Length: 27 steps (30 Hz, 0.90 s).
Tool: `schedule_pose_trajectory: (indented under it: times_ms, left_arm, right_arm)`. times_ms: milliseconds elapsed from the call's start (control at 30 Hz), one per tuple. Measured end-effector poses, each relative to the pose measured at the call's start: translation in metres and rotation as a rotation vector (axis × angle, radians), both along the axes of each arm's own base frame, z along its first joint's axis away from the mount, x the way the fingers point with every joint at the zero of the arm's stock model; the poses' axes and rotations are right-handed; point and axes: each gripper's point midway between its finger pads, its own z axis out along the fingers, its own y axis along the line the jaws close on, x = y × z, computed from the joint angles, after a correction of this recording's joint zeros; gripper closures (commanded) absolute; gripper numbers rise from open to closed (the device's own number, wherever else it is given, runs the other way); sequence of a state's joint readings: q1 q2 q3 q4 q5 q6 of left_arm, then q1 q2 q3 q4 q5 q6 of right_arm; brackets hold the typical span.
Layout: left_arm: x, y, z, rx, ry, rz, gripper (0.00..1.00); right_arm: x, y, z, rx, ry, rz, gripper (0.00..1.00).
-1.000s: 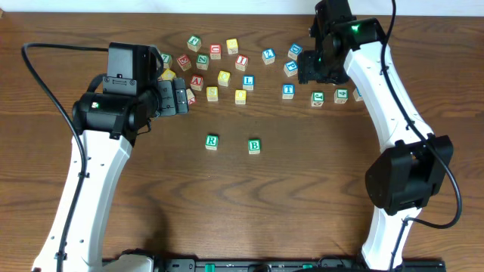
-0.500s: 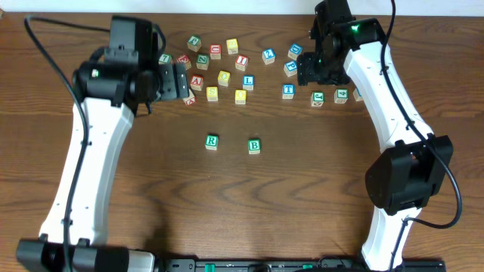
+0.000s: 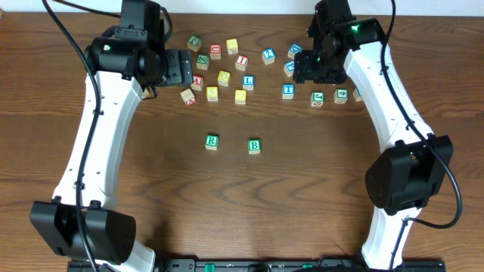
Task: Spell out ROBOT
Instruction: 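Reach the left gripper toward the yellow O block among the blocks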
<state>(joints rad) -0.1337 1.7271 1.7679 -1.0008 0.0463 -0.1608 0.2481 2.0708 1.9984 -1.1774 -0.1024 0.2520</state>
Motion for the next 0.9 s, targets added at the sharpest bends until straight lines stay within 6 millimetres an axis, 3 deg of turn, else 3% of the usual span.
schedule_pose_trajectory:
  times_ms: [100,233,400,600,767,900]
  left_arm:
    - [0.010,-0.002,-0.002,-0.005,-0.022,-0.001,0.07]
    - [0.023,-0.012,-0.020,-0.030,-0.003,-0.017,0.18]
    - [0.039,-0.037,-0.063,-0.041,0.059,-0.052,0.21]
    - [0.045,-0.085,-0.115,-0.042,0.129,-0.134,0.26]
    - [0.040,-0.109,-0.142,-0.045,0.177,-0.145,0.27]
    - [0.040,-0.130,-0.149,-0.050,0.168,-0.173,0.28]
  right_arm:
    - [0.000,0.000,0.000,0.005,0.002,-0.008,0.31]
    - [-0.002,0.000,-0.001,0.005,0.014,-0.015,0.30]
    - [-0.007,-0.002,-0.002,-0.003,0.033,-0.019,0.30]
    - [-0.012,-0.010,-0.005,-0.035,0.055,-0.031,0.30]
    - [-0.008,-0.030,-0.005,-0.049,0.058,-0.094,0.31]
    - [-0.003,-0.057,-0.005,-0.053,0.059,-0.163,0.30]
